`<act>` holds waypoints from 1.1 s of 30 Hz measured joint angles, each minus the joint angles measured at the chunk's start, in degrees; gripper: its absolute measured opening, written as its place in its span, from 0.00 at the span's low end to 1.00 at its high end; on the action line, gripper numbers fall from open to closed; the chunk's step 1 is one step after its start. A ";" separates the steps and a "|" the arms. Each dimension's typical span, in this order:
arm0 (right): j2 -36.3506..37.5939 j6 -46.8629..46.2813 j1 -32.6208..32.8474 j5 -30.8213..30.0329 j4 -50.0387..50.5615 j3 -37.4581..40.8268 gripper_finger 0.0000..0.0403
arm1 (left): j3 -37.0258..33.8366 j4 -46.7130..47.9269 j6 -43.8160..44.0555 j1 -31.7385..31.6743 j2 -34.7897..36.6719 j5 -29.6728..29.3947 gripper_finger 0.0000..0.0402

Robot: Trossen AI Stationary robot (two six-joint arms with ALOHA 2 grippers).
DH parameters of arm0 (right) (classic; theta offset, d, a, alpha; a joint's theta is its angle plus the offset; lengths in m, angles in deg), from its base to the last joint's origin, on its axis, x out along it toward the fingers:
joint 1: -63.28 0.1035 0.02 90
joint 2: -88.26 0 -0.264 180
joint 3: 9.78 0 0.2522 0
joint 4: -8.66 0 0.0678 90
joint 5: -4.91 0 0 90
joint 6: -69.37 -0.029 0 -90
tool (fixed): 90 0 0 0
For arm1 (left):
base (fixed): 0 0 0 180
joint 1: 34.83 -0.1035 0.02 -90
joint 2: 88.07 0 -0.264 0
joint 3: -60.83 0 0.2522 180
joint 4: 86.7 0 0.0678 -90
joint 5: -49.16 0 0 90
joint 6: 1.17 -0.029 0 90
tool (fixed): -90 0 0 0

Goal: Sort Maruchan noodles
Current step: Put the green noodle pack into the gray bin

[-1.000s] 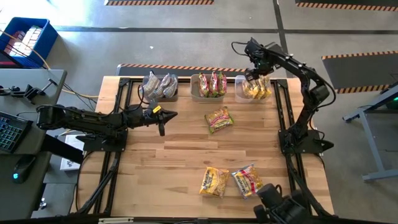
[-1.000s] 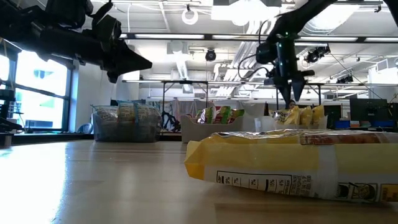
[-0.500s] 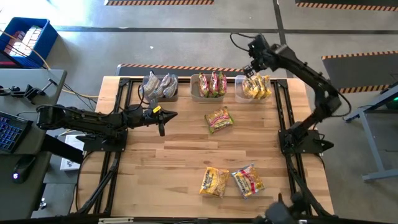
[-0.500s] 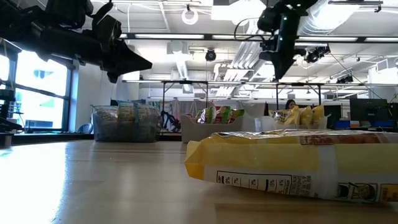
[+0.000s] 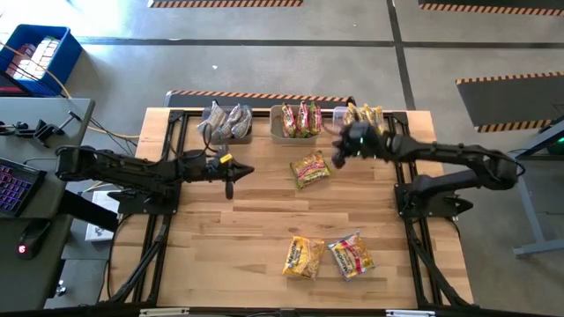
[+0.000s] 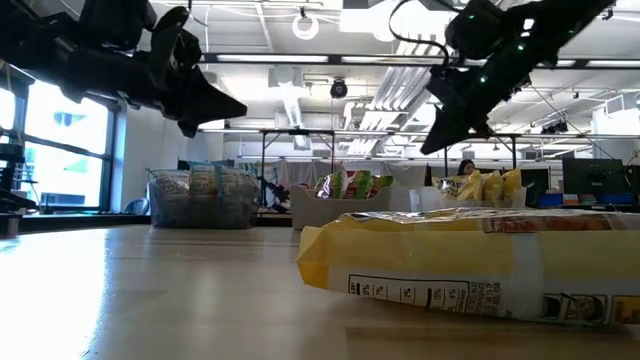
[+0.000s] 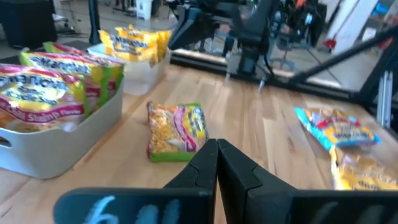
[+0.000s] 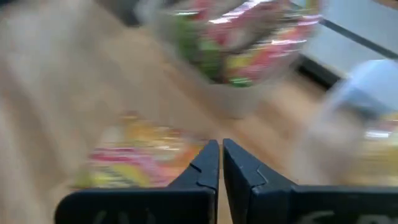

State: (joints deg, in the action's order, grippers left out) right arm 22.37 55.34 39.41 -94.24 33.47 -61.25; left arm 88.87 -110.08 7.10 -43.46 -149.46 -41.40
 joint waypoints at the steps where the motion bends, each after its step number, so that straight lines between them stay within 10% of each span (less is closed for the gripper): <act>1: -0.02 -1.16 1.90 0.03 -3.08 1.87 0.01 | 0.25 0.00 -0.49 0.32 -0.87 0.08 0.00; 17: -13.22 -11.84 13.93 -11.35 -16.07 7.67 0.00 | 8.97 -0.03 -1.66 5.02 -19.79 -0.32 0.17; 33: -28.24 -11.60 15.34 -6.04 -35.36 7.49 0.00 | 14.89 0.23 -9.01 9.16 -32.83 -3.55 0.26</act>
State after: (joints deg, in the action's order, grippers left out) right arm -5.86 43.74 54.75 -100.28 -1.90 -53.75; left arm 103.76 -109.85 -1.90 -34.30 -182.28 -44.95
